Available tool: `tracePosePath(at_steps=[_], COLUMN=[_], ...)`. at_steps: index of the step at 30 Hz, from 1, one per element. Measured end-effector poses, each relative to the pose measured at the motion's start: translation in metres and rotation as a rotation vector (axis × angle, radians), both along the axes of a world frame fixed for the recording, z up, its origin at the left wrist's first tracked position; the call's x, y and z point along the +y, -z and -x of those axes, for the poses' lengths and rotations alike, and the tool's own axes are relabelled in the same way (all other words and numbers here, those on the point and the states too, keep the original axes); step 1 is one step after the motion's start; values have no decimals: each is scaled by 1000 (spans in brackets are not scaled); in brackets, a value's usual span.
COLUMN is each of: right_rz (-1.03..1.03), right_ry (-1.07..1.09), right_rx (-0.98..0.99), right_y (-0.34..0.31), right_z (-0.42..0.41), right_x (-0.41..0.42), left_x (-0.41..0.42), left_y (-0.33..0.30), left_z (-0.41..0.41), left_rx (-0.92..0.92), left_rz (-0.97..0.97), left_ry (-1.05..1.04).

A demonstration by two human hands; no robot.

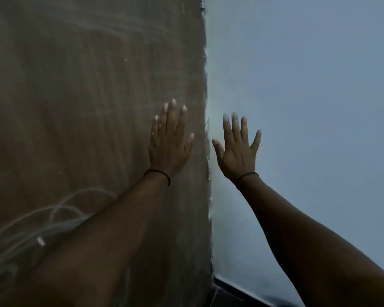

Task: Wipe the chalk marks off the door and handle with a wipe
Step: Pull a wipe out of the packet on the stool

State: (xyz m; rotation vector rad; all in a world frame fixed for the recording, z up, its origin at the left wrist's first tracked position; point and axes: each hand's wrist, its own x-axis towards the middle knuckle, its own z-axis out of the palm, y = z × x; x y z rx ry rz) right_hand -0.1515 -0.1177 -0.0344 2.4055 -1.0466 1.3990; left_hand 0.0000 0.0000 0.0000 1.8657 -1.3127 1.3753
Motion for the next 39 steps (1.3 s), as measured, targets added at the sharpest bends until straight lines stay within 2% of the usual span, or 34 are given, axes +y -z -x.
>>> tracePosePath(at_steps=[10,19,30,39], right_rz=[-73,-107,-93,-160], right_ry=[325,609,1045,1325], right_rx=[-17,0,-7,-36], right_y=[34,32,23,39], right_z=[113,229,348,445], right_x=[-109,-150,-117,-46], left_x=[-168,-271,-329,-309], left_y=[29,33,32,56], left_z=[83,186,315,457], left_rx=[-3,36,33,-1], left_rz=[-112,-145,-177,-270], left_ry=[305,599,1074,1467])
